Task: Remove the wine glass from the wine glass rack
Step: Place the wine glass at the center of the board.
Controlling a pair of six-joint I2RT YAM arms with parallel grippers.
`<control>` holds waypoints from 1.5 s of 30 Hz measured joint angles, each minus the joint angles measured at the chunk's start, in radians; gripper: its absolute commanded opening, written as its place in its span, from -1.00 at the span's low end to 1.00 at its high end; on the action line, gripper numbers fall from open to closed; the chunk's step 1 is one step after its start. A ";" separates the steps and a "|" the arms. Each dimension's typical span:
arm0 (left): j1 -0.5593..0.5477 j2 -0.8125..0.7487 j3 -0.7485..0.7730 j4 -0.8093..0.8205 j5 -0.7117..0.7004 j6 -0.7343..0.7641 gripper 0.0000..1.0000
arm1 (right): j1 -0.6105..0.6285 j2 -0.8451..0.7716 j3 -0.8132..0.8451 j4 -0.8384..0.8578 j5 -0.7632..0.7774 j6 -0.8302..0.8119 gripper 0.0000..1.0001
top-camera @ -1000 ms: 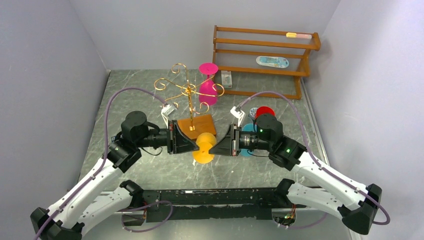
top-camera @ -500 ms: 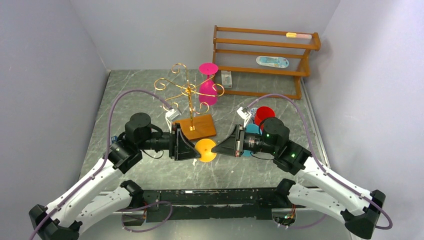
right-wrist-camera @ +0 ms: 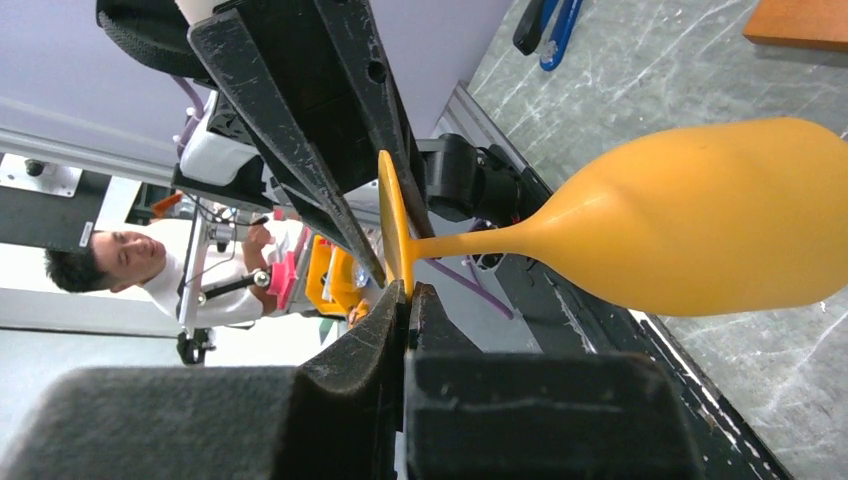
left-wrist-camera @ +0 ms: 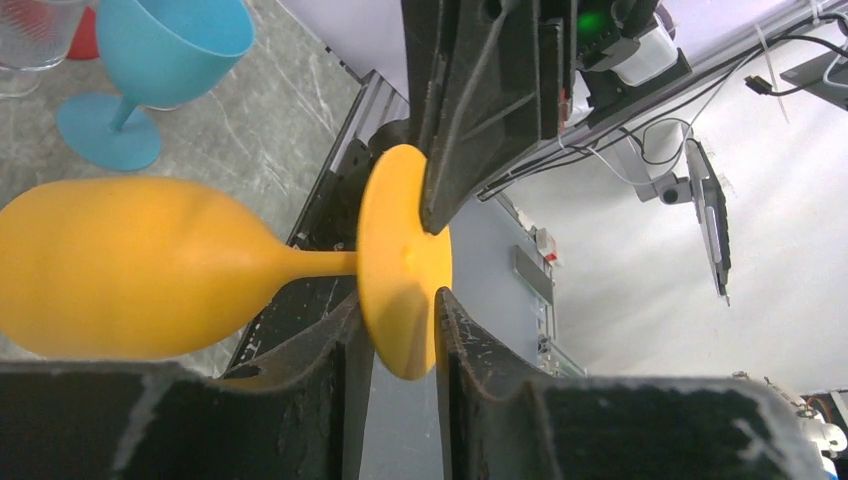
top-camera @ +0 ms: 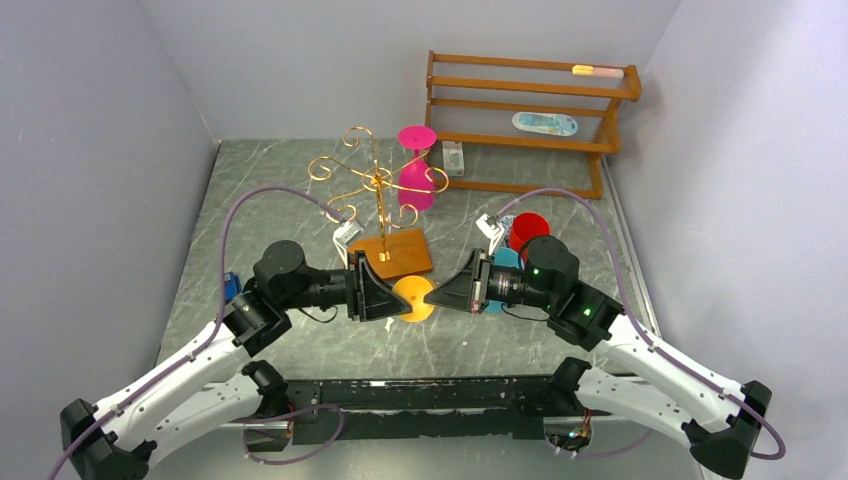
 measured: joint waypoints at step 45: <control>-0.059 -0.097 0.039 -0.249 0.002 0.385 -0.90 | 0.001 -0.095 0.146 -0.359 0.410 -0.101 0.29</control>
